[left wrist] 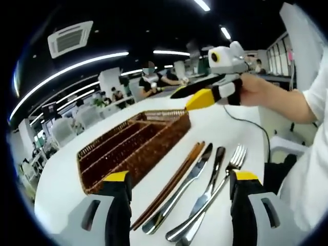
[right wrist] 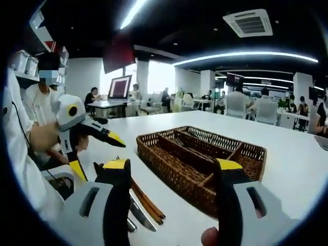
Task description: Arrange the knives, forks, and spoons in their matching storage slots by inserting each utensil handle-first until every utensil is classified and aligned in the correct compartment
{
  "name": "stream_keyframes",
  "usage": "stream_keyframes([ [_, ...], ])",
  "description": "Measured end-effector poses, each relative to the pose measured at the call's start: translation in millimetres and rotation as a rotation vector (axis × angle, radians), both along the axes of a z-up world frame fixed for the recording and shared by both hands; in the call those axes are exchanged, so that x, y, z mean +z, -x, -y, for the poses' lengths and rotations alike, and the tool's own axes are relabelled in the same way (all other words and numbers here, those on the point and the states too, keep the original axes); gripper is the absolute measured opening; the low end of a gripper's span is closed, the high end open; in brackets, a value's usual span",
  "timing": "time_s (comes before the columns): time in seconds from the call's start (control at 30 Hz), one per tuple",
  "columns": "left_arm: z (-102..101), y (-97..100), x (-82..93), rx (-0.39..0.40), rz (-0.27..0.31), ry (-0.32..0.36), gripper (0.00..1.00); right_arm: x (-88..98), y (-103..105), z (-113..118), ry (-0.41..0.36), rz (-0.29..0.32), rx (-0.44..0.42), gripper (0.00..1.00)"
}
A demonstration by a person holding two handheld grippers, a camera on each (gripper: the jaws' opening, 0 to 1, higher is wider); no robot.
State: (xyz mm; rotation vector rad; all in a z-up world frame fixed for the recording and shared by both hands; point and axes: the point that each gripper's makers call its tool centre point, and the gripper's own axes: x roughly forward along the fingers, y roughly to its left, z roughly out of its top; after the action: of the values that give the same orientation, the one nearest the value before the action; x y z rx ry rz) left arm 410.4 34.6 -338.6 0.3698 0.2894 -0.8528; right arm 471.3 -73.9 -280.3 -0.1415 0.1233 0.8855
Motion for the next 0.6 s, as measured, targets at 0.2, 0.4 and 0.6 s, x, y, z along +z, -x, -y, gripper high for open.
stream_keyframes([
  [0.2,2.2,0.8,-0.1,-0.015,0.006,-0.018,0.77,12.4,13.8,7.6,0.014,0.012,-0.023,0.69],
  [0.4,0.4,0.1,0.7,-0.028,0.021,-0.051,0.76,33.9,32.2,11.5,0.025,0.035,-0.044,0.69],
  [0.6,-0.5,0.6,2.4,-0.041,0.037,-0.082,0.74,47.1,31.5,15.2,0.041,0.043,-0.077,0.71],
])
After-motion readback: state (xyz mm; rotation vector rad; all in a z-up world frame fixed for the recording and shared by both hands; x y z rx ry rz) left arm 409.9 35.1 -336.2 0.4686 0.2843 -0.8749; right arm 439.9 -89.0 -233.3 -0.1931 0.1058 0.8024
